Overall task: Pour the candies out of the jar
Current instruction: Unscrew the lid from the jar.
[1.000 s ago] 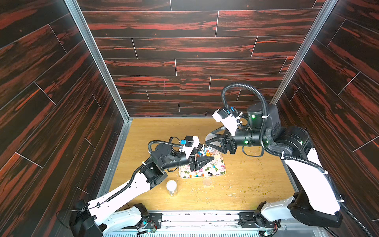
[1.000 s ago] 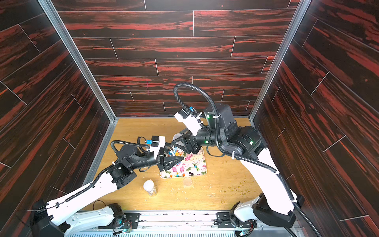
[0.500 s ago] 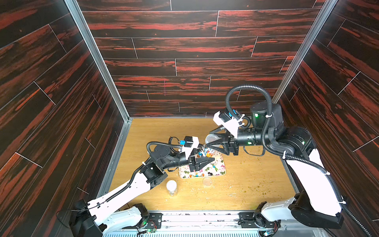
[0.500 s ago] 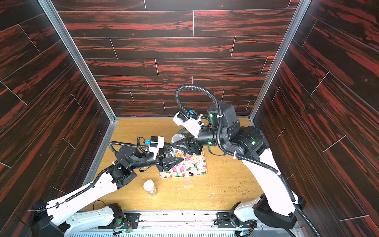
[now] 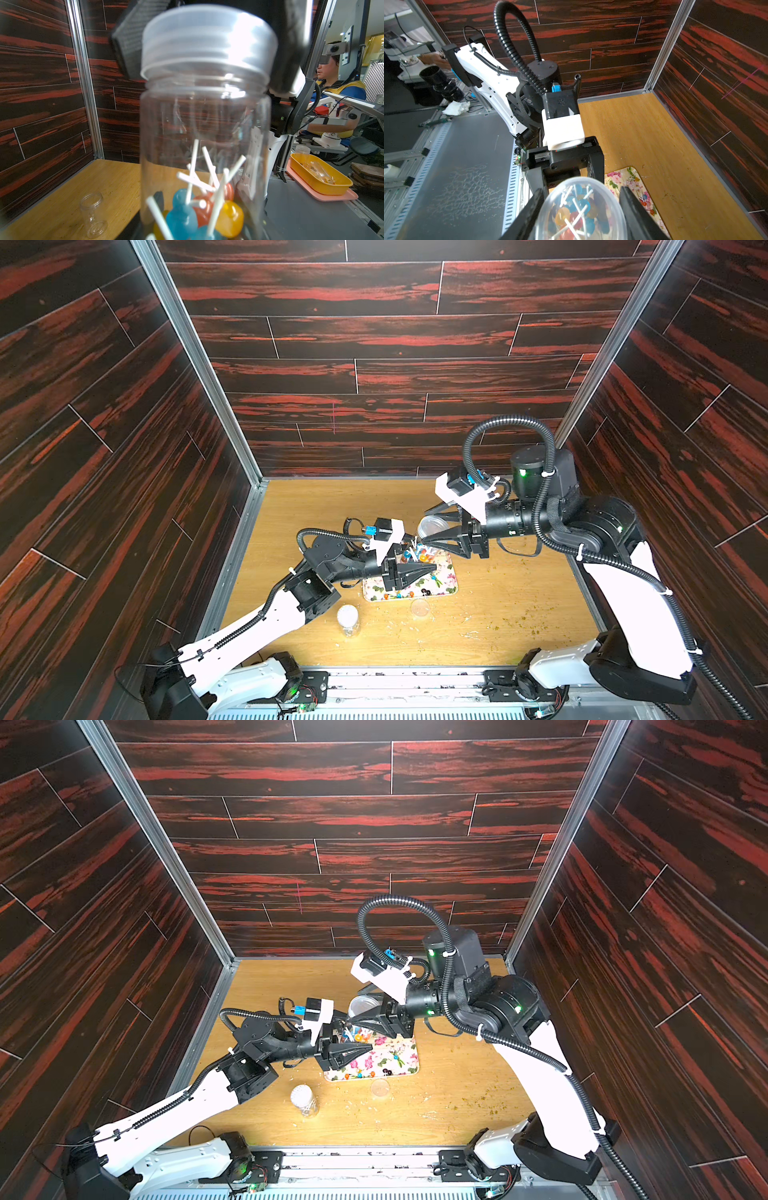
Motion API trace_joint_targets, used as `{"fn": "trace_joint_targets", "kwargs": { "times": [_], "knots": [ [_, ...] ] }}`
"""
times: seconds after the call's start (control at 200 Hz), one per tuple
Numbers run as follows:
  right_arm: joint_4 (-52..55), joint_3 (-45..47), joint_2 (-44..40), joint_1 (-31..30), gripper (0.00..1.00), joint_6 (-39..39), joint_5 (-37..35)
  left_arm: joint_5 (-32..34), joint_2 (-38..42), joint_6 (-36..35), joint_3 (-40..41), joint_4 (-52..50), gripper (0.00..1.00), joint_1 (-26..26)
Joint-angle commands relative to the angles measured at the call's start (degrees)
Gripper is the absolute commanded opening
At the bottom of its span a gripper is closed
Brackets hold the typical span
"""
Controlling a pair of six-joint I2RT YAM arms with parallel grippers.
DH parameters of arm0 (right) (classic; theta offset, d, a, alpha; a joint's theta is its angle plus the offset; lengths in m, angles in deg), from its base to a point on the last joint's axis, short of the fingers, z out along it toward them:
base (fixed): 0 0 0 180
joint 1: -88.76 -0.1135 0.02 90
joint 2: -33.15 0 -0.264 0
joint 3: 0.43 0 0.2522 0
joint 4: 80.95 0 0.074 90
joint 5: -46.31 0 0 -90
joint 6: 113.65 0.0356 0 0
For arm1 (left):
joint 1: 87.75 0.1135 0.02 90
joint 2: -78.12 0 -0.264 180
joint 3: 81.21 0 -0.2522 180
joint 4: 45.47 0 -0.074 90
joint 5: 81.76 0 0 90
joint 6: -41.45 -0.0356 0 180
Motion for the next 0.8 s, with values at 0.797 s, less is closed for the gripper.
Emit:
{"fn": "trace_joint_targets", "kwargs": {
  "times": [0.797],
  "knots": [
    [-1.5,1.6,-6.0,-0.2,0.42,-9.0,-11.1,3.3,2.5,2.0,0.5,-3.1,0.56,0.9]
  ]
}}
